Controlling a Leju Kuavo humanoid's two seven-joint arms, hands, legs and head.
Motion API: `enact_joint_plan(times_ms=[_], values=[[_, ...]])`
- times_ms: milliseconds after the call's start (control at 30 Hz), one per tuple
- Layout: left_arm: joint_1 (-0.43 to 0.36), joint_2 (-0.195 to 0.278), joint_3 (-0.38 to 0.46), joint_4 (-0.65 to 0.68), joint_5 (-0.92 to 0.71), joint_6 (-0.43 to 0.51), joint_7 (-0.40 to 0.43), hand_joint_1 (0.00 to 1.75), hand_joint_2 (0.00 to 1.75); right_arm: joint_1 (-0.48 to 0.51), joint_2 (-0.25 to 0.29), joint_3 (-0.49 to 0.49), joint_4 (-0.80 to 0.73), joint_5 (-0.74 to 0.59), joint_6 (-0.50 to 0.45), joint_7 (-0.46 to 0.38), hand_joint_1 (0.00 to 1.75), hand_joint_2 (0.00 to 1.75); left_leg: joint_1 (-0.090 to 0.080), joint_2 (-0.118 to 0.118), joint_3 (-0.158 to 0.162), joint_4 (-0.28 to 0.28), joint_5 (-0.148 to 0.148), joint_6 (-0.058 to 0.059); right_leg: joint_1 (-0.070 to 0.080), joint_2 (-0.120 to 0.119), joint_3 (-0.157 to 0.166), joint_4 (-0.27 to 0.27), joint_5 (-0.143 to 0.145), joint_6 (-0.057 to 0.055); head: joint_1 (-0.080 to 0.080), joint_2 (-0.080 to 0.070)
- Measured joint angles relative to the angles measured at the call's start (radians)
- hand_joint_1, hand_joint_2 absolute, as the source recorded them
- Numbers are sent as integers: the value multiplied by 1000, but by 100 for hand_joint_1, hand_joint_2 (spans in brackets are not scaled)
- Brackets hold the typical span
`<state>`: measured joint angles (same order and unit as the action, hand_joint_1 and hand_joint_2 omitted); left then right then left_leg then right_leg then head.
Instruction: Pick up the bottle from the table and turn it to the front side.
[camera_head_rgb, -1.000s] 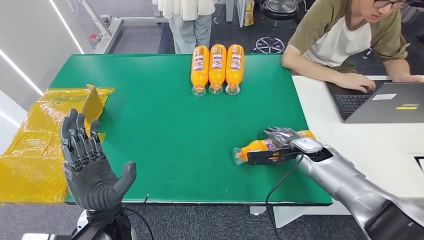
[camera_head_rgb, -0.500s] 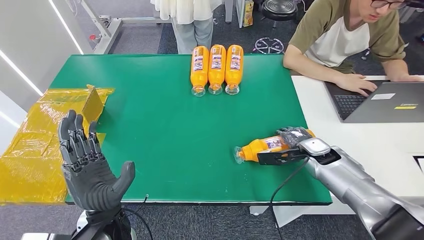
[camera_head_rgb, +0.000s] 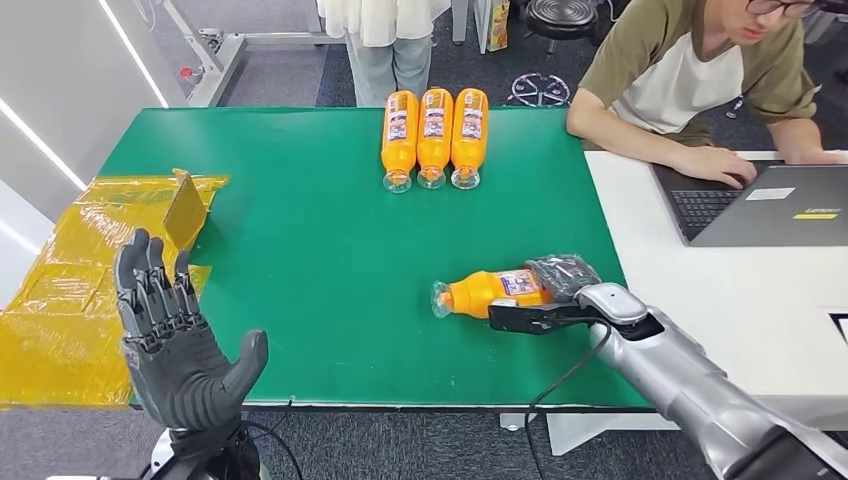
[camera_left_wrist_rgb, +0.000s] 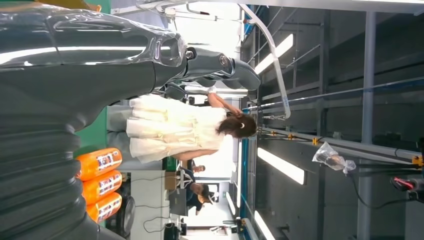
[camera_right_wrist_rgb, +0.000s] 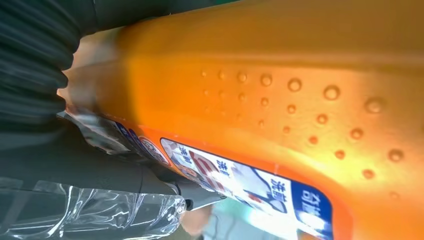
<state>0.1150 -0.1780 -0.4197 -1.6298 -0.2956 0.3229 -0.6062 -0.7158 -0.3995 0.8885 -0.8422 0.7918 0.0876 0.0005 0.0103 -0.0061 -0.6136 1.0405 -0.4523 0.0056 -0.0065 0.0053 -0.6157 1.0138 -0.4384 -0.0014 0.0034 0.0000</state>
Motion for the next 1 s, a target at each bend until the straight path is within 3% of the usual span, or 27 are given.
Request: enact_joint_plan(times_ms=[133, 333, 467, 667, 900, 1000], values=[[14, 3, 1, -9, 0, 9, -11, 0, 175, 104, 43, -93, -104, -27, -160, -25, 175, 175, 0, 0, -1, -1, -1, 0, 0, -1, -1, 0, -1, 0, 0, 0], [24, 5, 1, -17, -7, 41, -14, 0, 175, 236, 168, -276, -244, -182, -431, -97, 175, 175, 0, -1, -1, -1, -1, 0, 0, -1, -2, 0, -2, -1, 0, 0], [25, 4, 1, -17, -13, 37, 1, 0, 175, 308, 237, -359, -322, -295, -547, -159, 175, 175, 0, -1, -1, -1, -1, 0, 0, -1, -2, 0, -2, -1, 0, 0], [12, 8, -16, -8, -30, -101, 81, 0, 175, 412, 280, -388, -421, -341, -586, -182, 175, 175, 0, 0, -1, -1, -1, 0, -1, -1, -2, 0, -2, -1, 0, 0], [-25, 7, -60, 33, -23, -292, 137, 0, 175, 442, 310, -383, -473, -337, -552, -169, 175, 175, 0, 0, -1, -1, -1, 0, 0, 0, -2, 0, -2, -1, 0, 0], [-42, 5, -81, 55, -22, -327, 144, 0, 175, 453, 317, -373, -494, -329, -537, -157, 175, 175, 0, 0, -1, -1, -1, 0, 0, 0, -2, 0, -2, -1, 0, 0]])
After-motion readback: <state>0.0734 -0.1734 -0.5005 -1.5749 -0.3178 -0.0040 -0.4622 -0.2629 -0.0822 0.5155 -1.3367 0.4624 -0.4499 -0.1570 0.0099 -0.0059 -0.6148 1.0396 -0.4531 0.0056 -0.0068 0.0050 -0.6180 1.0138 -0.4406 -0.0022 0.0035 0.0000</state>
